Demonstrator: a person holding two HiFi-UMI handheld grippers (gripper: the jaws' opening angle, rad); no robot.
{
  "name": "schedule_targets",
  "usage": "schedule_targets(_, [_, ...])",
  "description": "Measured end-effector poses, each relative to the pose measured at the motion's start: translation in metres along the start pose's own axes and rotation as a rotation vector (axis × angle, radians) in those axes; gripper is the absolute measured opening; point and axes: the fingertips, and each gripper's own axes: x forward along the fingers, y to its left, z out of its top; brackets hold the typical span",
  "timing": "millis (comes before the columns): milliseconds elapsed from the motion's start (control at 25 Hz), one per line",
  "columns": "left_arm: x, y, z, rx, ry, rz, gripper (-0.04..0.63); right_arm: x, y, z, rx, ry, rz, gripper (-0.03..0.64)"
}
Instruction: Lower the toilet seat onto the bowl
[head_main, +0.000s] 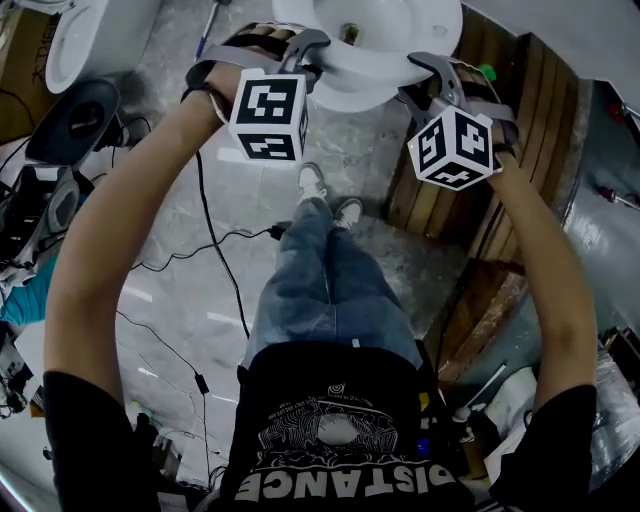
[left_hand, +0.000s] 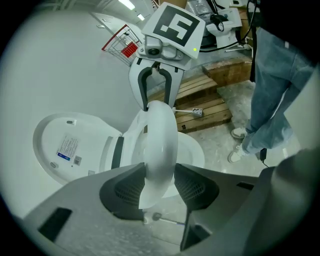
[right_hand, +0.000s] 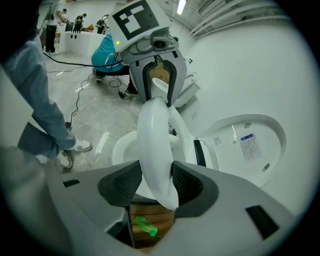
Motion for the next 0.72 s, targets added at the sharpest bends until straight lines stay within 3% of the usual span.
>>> schedule_targets(520, [0.038, -0.058, -0.012, -0.012, 0.015, -0.058, 0.187, 0.043, 0.057, -0.014, -0.079, 0.021, 0.003, 0.212])
schedule_targets(720, [0.057, -0.074, -0.017, 0.012, 0.026, -0.039, 0.187, 0.062, 0.074, -0.022, -0.112, 0.027, 0.002, 0.219])
